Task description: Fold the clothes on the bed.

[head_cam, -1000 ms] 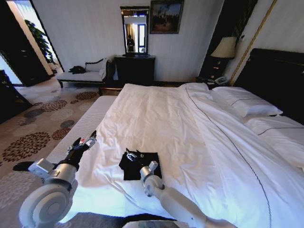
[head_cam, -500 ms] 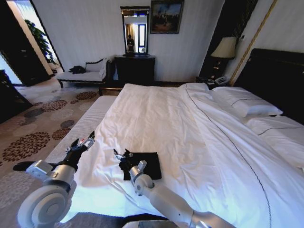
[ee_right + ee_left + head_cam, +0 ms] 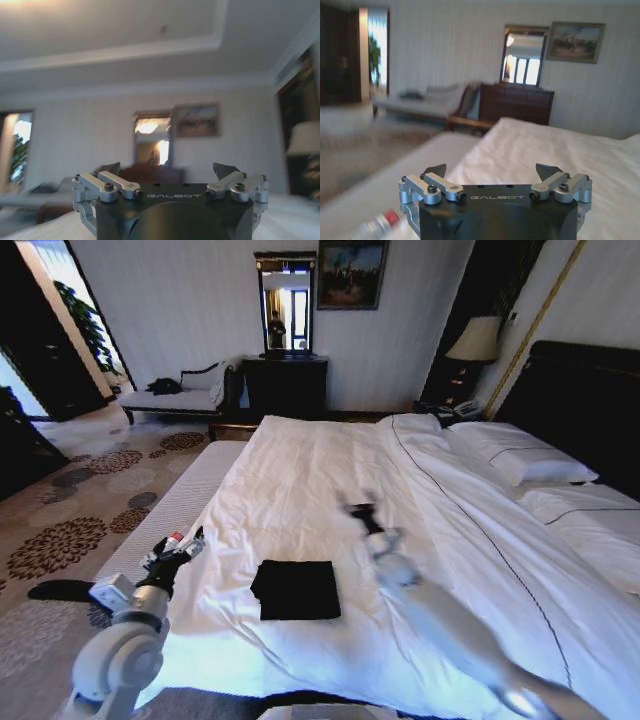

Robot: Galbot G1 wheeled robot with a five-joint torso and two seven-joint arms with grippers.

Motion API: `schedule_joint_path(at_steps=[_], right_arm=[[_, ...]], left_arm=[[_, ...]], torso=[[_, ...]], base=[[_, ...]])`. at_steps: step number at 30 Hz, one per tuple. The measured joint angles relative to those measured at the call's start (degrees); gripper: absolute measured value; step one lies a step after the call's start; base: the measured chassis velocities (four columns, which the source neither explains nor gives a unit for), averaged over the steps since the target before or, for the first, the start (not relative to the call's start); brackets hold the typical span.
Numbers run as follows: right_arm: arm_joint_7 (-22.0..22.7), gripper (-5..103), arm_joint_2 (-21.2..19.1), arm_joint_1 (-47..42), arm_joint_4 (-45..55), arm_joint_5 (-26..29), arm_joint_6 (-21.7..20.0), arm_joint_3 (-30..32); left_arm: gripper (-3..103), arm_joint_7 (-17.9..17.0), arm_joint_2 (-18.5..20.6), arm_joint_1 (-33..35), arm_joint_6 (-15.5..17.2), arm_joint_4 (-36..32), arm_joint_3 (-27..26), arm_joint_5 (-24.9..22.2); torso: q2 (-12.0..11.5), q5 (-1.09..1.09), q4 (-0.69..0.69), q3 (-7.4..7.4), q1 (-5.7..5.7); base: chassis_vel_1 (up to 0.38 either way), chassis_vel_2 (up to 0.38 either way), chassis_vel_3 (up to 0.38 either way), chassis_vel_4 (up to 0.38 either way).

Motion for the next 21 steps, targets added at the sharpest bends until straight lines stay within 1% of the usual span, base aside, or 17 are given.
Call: schedule_joint_path(at_steps=[1,2,3,4,6,8,9,11,12,13,15,17,18,20,21], right_arm=[[0.2,100,0.1,-4.9,2.6,-0.1,0.0,4.0],[0.9,100,1.1,-10.4,5.2,-0.6,-0.5,8.2],[1.6,100,2.0,-13.6,7.1,-1.1,-0.9,10.5],[1.6,100,2.0,-13.6,7.1,-1.1,-0.9,10.5],[4.1,100,5.5,-20.2,11.7,-2.0,-2.8,15.1],[5.9,100,9.2,-25.6,16.4,-2.8,-4.3,17.8],[5.9,100,9.2,-25.6,16.4,-2.8,-4.3,17.8],[6.2,100,12.2,-31.2,20.9,-4.4,-5.4,20.1],[6.2,100,12.9,-33.6,22.7,-5.1,-5.8,21.1],[6.2,100,12.9,-33.6,22.7,-5.1,-5.8,21.1],[6.6,100,12.7,-38.3,26.6,-5.9,-7.3,23.3],[8.1,100,10.6,-41.8,30.7,-4.2,-10.4,25.3],[8.1,100,10.6,-41.8,30.7,-4.2,-10.4,25.3],[8.9,100,8.5,-44.6,33.7,-2.0,-13.2,27.0],[8.0,100,7.7,-45.7,34.6,-1.5,-13.4,27.9]], left_arm=[[100,0.8,0.1,1.0,-1.9,0.6,0.6,3.9],[100,1.5,0.0,2.1,-3.8,1.3,1.5,7.5],[100,1.8,-0.2,2.8,-4.7,1.5,2.1,9.0],[100,1.8,-0.2,2.8,-4.7,1.5,2.1,9.0],[100,2.5,-1.6,4.8,-6.3,1.7,3.4,10.3],[100,3.4,-3.4,6.5,-7.5,0.7,4.5,10.6],[100,3.4,-3.4,6.5,-7.5,0.7,4.5,10.6],[100,4.0,-4.6,7.5,-8.1,-0.9,5.6,10.7],[100,4.3,-4.7,7.6,-8.2,-1.7,5.8,10.5],[100,4.3,-4.7,7.6,-8.2,-1.7,5.8,10.5],[100,4.6,-4.1,7.6,-8.4,-3.3,5.8,10.2],[100,4.7,-3.0,7.5,-8.4,-4.6,5.4,10.1],[100,4.7,-3.0,7.5,-8.4,-4.6,5.4,10.1],[100,4.6,-2.3,7.6,-8.3,-5.3,5.3,10.2],[100,4.6,-2.0,7.6,-8.3,-5.5,5.3,10.3]], torso=[[0.0,-0.01,0.01,0.0,-0.01],[0.0,-0.01,-0.01,0.0,-0.02],[0.0,-0.01,0.0,0.0,-0.02],[0.0,-0.01,0.0,0.0,-0.02],[0.0,-0.02,-0.01,-0.01,-0.03],[0.0,-0.02,0.03,0.0,-0.02],[0.0,-0.02,0.03,0.0,-0.02],[0.0,-0.01,0.02,0.0,-0.02],[0.0,-0.02,0.01,0.0,-0.02],[0.0,-0.02,0.01,0.0,-0.02],[0.0,-0.03,-0.01,0.0,-0.02],[0.0,-0.05,0.01,-0.01,-0.03],[0.0,-0.05,0.01,-0.01,-0.03],[0.0,-0.04,0.01,0.0,-0.03],[0.0,-0.04,0.01,0.01,-0.02]], base=[[0.0,0.0,0.0,0.0],[0.0,0.0,0.0,0.0],[0.0,0.0,0.0,0.0],[0.0,0.0,0.0,0.0],[0.0,0.0,0.0,0.0],[0.0,0.0,0.0,0.0],[0.0,0.0,0.0,0.0],[0.0,0.0,0.0,0.0],[0.0,0.0,0.0,0.0],[0.0,0.0,0.0,0.0],[0.0,0.0,0.0,0.0],[0.0,0.0,0.0,0.0],[0.0,0.0,0.0,0.0],[0.0,0.0,0.0,0.0],[0.0,0.0,0.0,0.0]])
